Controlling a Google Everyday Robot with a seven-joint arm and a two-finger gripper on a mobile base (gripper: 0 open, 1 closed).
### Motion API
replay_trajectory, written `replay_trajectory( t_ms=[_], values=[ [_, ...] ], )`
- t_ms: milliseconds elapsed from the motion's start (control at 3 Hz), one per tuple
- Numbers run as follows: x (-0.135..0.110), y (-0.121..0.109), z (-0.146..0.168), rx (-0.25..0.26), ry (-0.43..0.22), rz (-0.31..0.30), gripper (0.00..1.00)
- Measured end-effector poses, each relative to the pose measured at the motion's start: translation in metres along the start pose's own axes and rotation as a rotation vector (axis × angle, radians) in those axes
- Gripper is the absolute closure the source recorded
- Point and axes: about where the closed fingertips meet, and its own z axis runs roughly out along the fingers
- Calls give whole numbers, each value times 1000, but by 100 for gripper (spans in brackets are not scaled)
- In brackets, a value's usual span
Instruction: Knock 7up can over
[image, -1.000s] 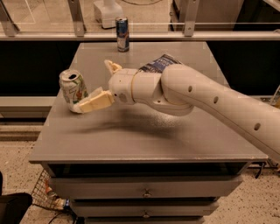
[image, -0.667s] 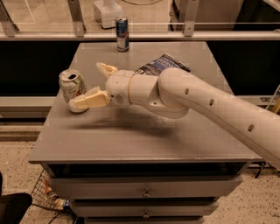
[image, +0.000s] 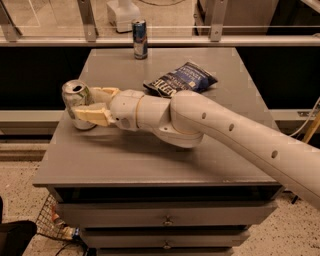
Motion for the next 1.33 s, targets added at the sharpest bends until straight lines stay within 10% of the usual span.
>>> replay_trajectory(
  t_ms=[667, 1333],
  values=[
    [-2, 4, 3, -8, -4, 0, 100],
    [-6, 4, 3, -8, 18, -5, 100]
  ],
)
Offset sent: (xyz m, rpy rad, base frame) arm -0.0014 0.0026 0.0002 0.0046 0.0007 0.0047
